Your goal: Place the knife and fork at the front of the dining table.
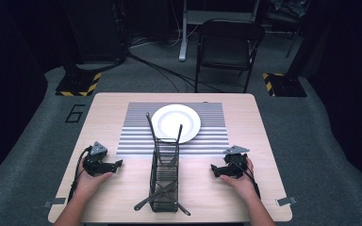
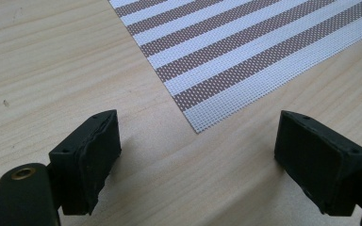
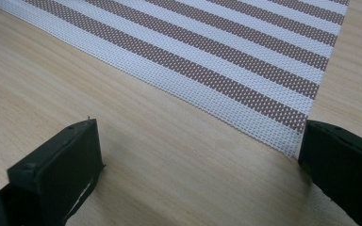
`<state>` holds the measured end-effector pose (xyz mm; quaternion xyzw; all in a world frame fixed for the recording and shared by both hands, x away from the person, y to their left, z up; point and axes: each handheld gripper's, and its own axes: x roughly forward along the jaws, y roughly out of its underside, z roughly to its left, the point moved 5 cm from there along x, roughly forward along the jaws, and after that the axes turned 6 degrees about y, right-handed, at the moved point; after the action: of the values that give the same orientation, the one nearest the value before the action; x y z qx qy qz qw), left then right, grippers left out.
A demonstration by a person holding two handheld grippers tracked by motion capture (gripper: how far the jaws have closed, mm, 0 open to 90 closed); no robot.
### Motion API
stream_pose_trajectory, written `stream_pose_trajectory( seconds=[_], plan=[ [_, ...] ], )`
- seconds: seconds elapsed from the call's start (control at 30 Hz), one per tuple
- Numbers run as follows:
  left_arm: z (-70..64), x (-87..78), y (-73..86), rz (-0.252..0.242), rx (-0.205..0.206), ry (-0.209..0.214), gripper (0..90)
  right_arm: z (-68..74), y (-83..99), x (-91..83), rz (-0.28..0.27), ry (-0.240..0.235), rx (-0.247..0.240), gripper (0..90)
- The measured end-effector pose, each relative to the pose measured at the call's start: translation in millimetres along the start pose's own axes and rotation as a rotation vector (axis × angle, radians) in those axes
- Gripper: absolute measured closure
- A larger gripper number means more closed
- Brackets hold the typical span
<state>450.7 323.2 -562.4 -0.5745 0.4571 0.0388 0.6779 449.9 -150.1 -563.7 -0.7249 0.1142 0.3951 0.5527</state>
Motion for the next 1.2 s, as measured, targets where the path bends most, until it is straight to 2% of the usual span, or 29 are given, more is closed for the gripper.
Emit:
stream_pose_trajectory(
  seconds=[0.37, 0.43, 0.5, 0.53, 0.63, 0.67, 0.7, 0.73, 0.77, 0.9, 0.93, 0.97, 1.07, 1.2],
  plan=[
    [-0.3, -0.3, 0.2, 0.002, -0.002, 0.001, 15.1, 0.9, 0.1, -0.7, -0.007, -0.001, 0.004, 2.0],
    [-0.2, -0.1, 0.2, 0.0, 0.0, 0.001, 15.1, 1.4, -0.9, -2.3, -0.011, -0.004, -0.007, 8.6],
    [-0.2, -0.5, 0.2, 0.005, -0.001, 0.003, 15.1, 2.6, -2.3, -5.8, -0.002, -0.002, 0.0, 19.1],
    [-0.2, -0.5, 0.2, 0.005, -0.001, 0.003, 15.1, 2.6, -2.3, -5.8, -0.002, -0.002, 0.0, 19.1],
    [-0.3, -0.1, 0.2, 0.0, -0.002, 0.0, 15.1, 6.9, -4.0, -8.4, 0.004, -0.018, -0.003, 28.6],
    [-0.3, -0.4, 0.2, 0.004, -0.002, 0.003, 15.1, 7.0, -4.6, -8.6, 0.002, -0.015, -0.023, 30.5],
    [-0.2, -0.3, 0.1, 0.003, -0.001, 0.001, 15.1, 11.2, -7.3, -10.4, 0.034, -0.051, 0.004, 32.9],
    [-0.3, -0.2, 0.2, 0.001, -0.001, 0.001, 15.1, 11.2, -7.3, -10.4, 0.034, -0.051, 0.004, 32.9],
    [-0.1, -0.1, 0.0, -0.001, 0.001, 0.0, 15.1, 14.5, -11.2, -13.4, 0.031, -0.084, 0.0, 34.7],
    [-0.1, -0.1, 0.1, 0.0, 0.004, 0.002, 15.1, 17.7, -19.9, -22.0, 0.002, -0.068, -0.02, 36.8],
    [-0.1, -0.1, 0.1, 0.0, 0.004, 0.002, 15.1, 18.0, -22.1, -24.0, -0.008, -0.072, -0.015, 38.3],
    [-0.2, -0.1, 0.1, 0.0, 0.004, 0.002, 15.1, 19.2, -27.2, -29.0, -0.019, -0.097, 0.014, 42.3],
    [-0.2, -0.2, 0.1, 0.001, 0.005, 0.003, 15.1, 19.8, -33.6, -33.6, -0.034, -0.122, 0.022, 43.5],
    [-0.4, -0.3, 0.2, 0.001, 0.005, 0.003, 15.1, 23.1, -41.2, -37.9, -0.033, -0.127, 0.002, 46.6]
  ],
)
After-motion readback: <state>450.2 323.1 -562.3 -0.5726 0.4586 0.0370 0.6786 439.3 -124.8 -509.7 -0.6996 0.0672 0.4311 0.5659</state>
